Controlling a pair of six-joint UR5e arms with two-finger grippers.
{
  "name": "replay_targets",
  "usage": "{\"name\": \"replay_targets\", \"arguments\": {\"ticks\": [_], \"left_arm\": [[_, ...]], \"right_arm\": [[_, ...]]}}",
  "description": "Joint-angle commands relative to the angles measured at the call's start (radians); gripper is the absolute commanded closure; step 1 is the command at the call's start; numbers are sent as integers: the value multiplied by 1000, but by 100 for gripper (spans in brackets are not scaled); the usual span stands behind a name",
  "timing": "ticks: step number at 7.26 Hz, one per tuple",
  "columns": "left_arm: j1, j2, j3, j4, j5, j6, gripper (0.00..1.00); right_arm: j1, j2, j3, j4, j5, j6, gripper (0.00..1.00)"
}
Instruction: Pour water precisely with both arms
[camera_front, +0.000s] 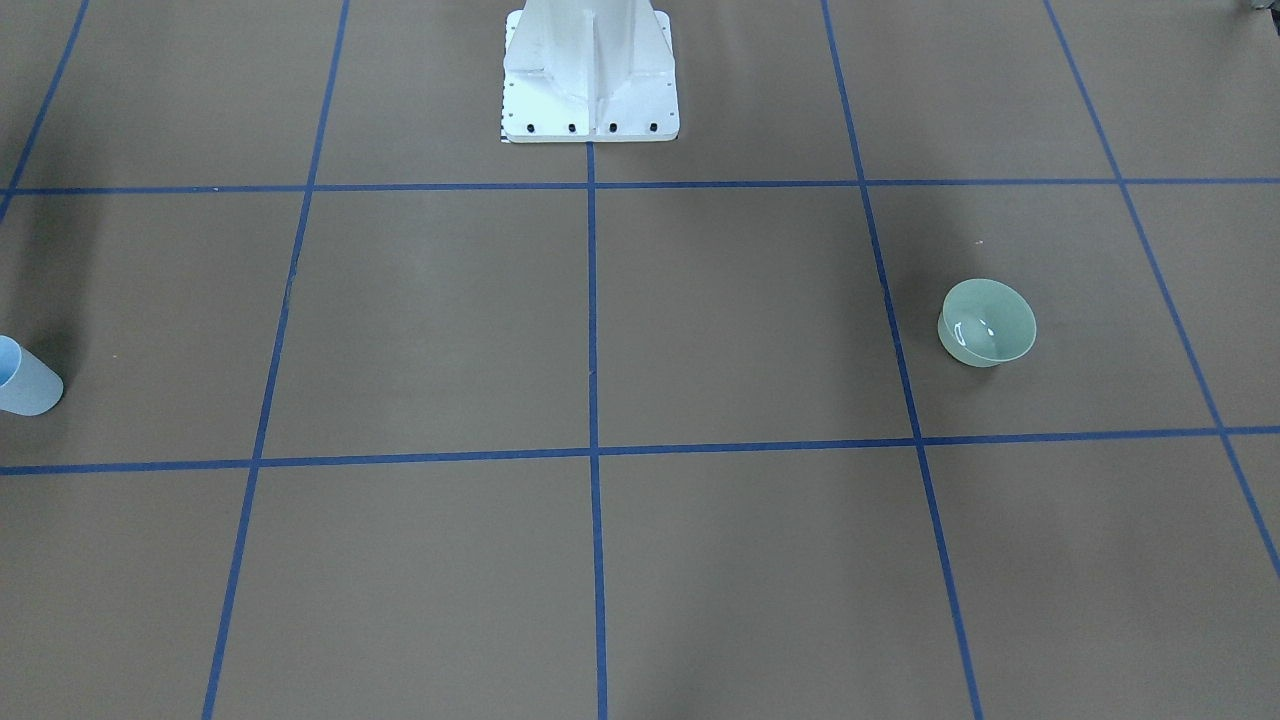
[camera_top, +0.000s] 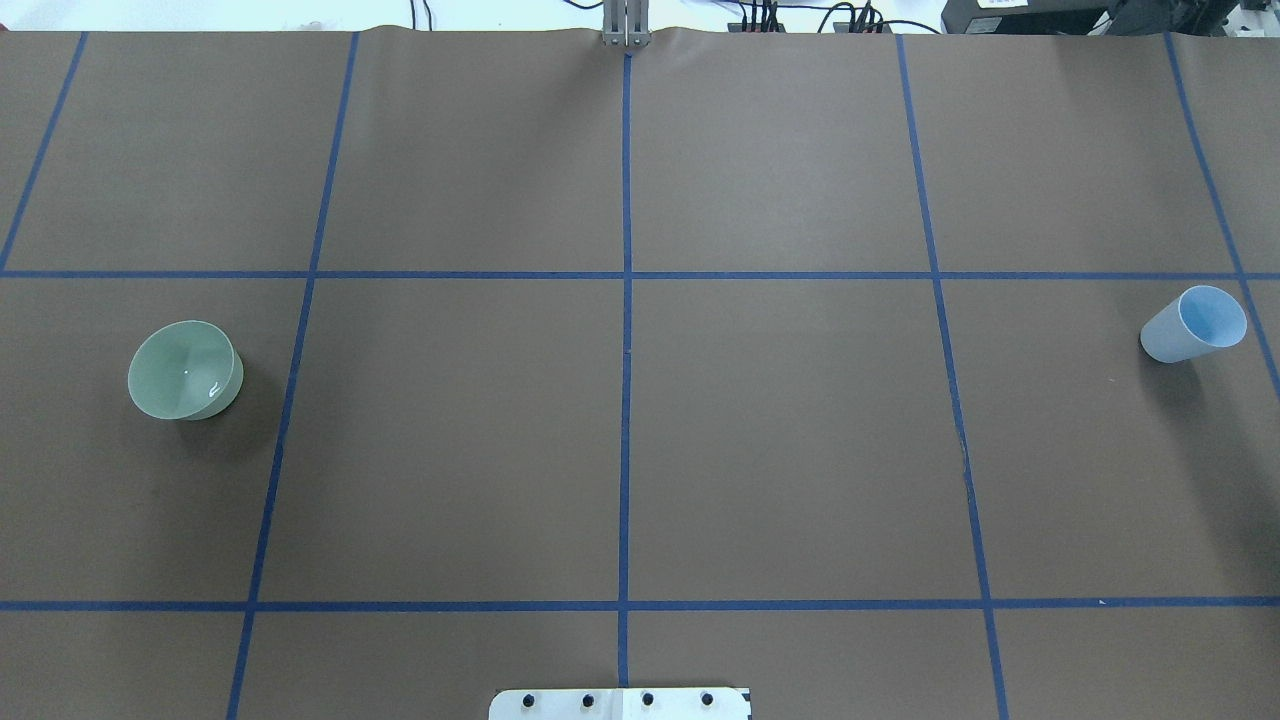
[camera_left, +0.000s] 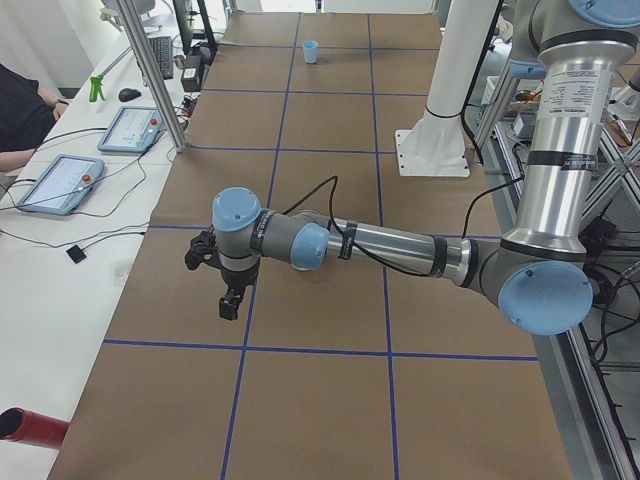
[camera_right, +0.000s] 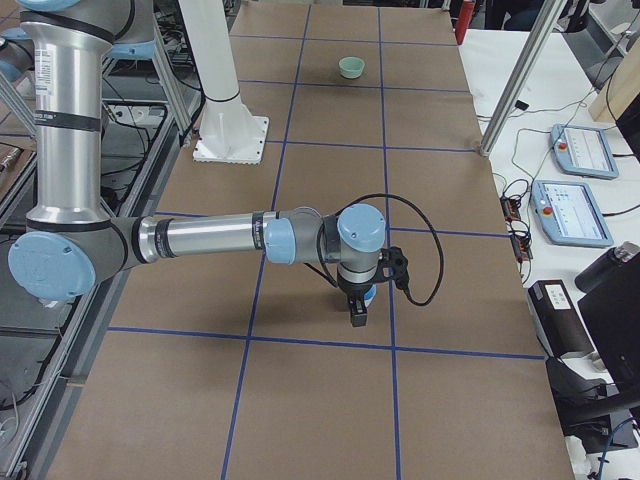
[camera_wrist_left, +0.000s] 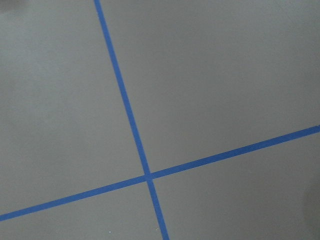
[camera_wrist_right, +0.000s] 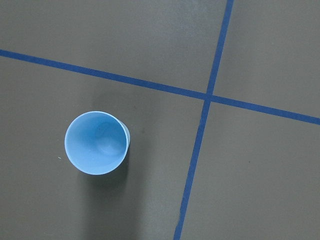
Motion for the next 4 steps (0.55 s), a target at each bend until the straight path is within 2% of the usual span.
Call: {"name": "replay_targets", "arguments": {"ticks": [1, 4], "left_arm": [[-21, 15, 49, -30, -9, 3, 0], [-23, 55, 26, -32, 11, -4, 0]], "right_arm": [[5, -11, 8, 0, 22, 28, 0], [8, -11, 8, 0, 37, 46, 0]]}}
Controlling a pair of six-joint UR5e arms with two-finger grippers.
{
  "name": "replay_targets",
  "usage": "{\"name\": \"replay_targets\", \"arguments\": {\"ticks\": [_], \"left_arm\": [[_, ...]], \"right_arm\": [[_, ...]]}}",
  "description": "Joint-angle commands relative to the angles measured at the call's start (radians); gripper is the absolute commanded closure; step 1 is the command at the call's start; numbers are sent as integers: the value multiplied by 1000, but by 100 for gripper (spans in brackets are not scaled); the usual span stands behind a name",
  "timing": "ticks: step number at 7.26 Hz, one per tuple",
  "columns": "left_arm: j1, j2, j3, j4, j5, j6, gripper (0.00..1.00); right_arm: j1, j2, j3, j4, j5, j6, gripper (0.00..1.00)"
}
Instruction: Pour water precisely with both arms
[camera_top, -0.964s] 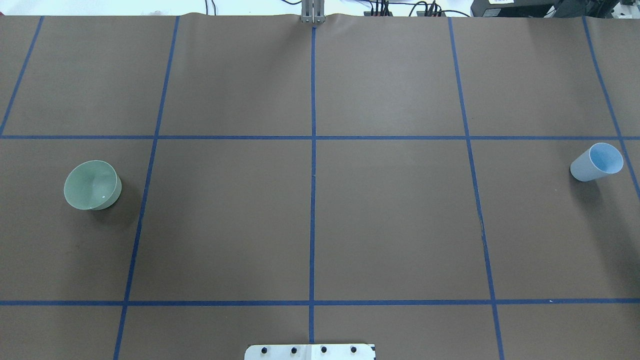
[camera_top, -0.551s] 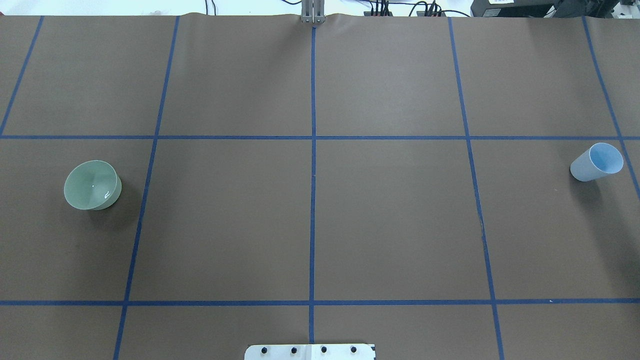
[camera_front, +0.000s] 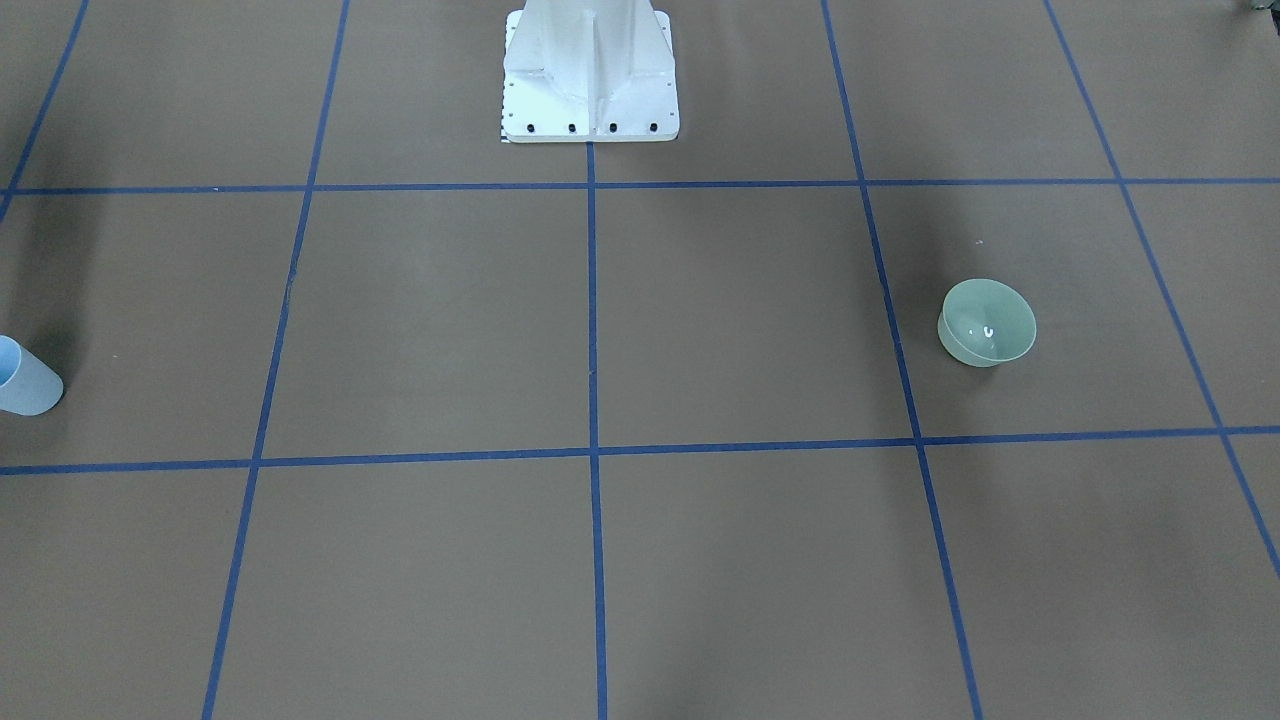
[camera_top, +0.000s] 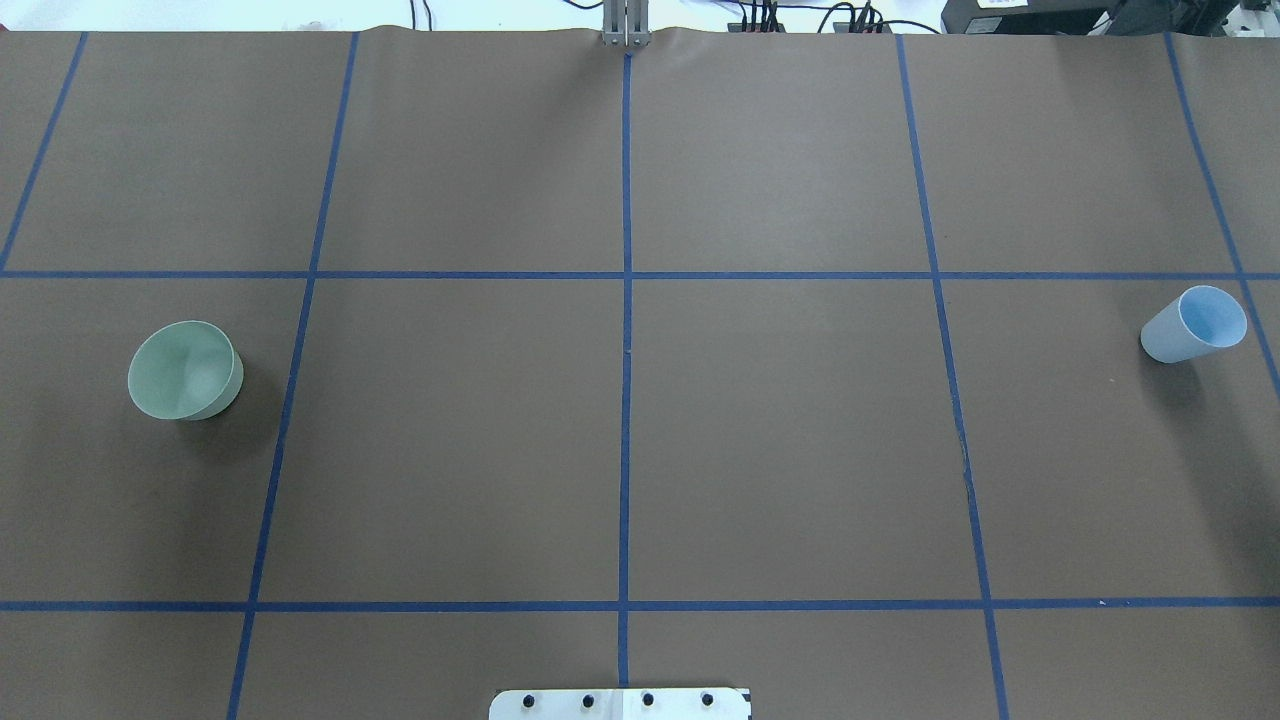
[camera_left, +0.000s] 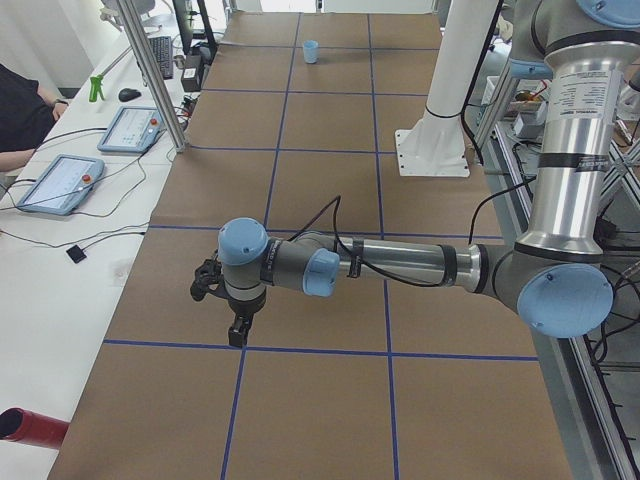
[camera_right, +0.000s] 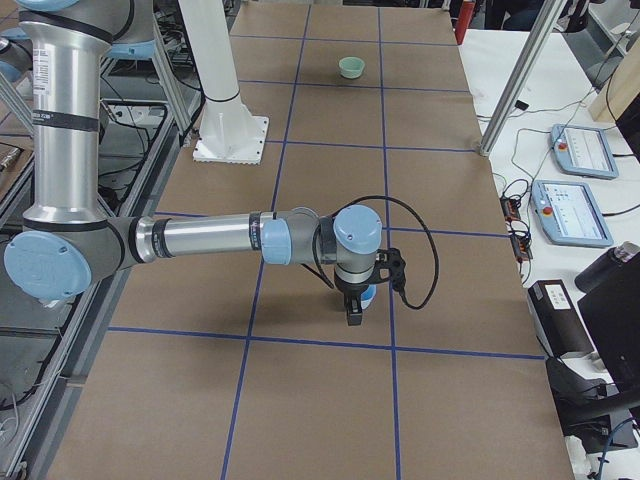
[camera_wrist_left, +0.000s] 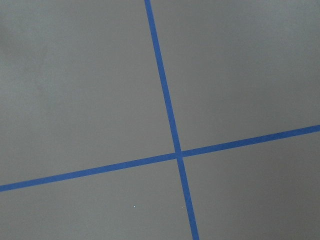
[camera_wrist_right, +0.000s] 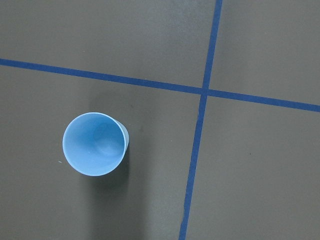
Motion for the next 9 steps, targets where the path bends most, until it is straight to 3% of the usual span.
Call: {"name": "replay_targets", "arguments": {"ticks": [1, 9], "left_arm": [[-3, 38, -37, 2, 6, -7, 0], [0, 49, -43, 7, 7, -10, 0]], "right_arm": [[1, 3, -1, 0, 11, 22, 0], [1, 0, 2, 0, 11, 21, 0]]}}
